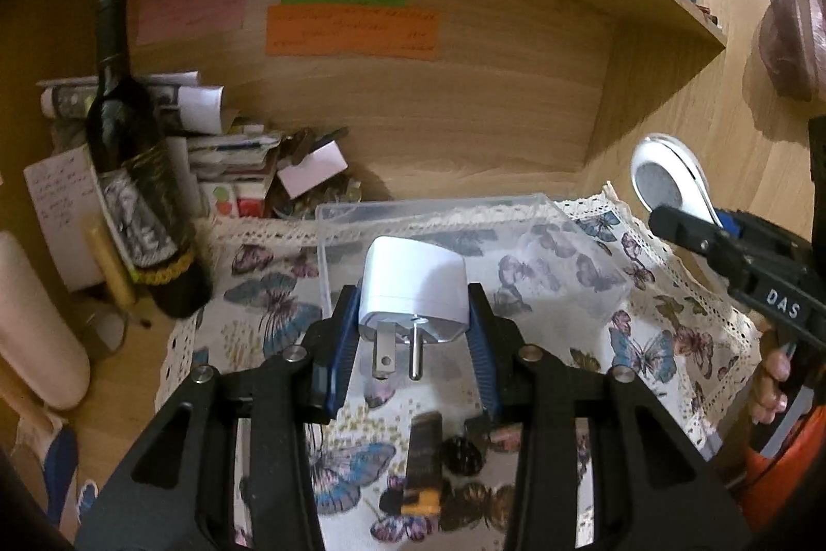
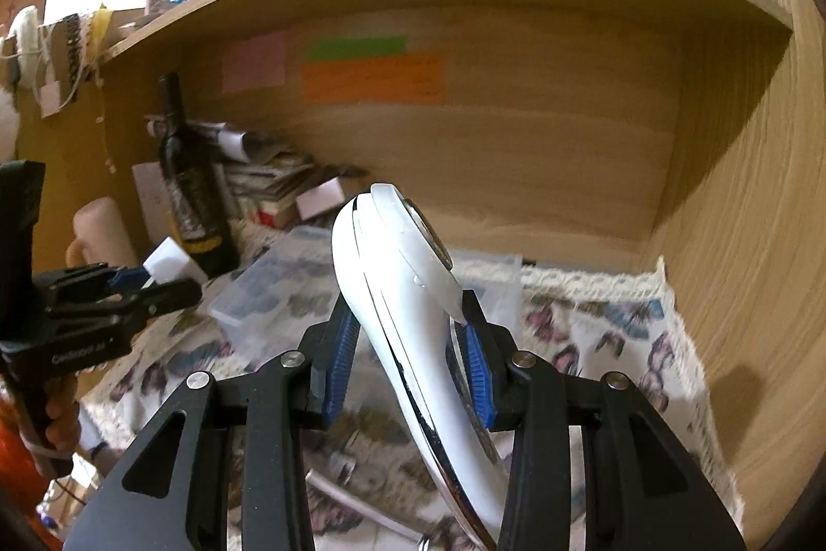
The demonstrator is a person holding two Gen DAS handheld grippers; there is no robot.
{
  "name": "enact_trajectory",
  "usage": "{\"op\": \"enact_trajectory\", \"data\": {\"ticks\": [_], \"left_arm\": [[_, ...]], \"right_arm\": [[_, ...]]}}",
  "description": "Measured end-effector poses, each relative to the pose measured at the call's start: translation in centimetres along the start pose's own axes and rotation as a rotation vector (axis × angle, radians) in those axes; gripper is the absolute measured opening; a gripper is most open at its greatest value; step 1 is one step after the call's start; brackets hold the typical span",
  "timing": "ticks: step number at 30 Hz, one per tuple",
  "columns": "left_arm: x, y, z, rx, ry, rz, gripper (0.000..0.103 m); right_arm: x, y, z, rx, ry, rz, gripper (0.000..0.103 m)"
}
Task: Organize rigid objects
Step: 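Carry both items into the clear plastic box and open both tools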
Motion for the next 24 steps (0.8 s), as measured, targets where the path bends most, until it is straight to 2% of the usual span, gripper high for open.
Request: {"op": "enact_trajectory", "data": {"ticks": [6,11,19,24], "left_arm": [[-0.1,-1.3,2.8,-0.032,0.005,0.001,0.040],[-0.1,-1.4,6.0,-0.102,0.005,0.004,0.040],[-0.5,0.2,11.2,-0.240,0.009,-0.016,0.040],[-0.6,0.9,12.7,-0.275,-0.001,0.015,0.040]], "right_arm": [[0.7,-1.4,3.2,-0.013,0.000,-0.012,0.035],[0.7,-1.5,6.3,-0.057,-0.035,-0.022,0.035],[-0.1,1.2,12.5,-0.226,-0.090,-0.052,0.035],[-0.2,2.9,15.6,-0.337,-0.099,-0.084,0.035]]}}
Point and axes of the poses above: each gripper's, at about its wrist camera, not at the fingertips, and z roughly the way its jaws point, x to its right, y to its underside, the point moved 1 cm from there along z, roughly the way its jaws point, and after that the axes turned 10 degrees about x, right-handed, at the moved point
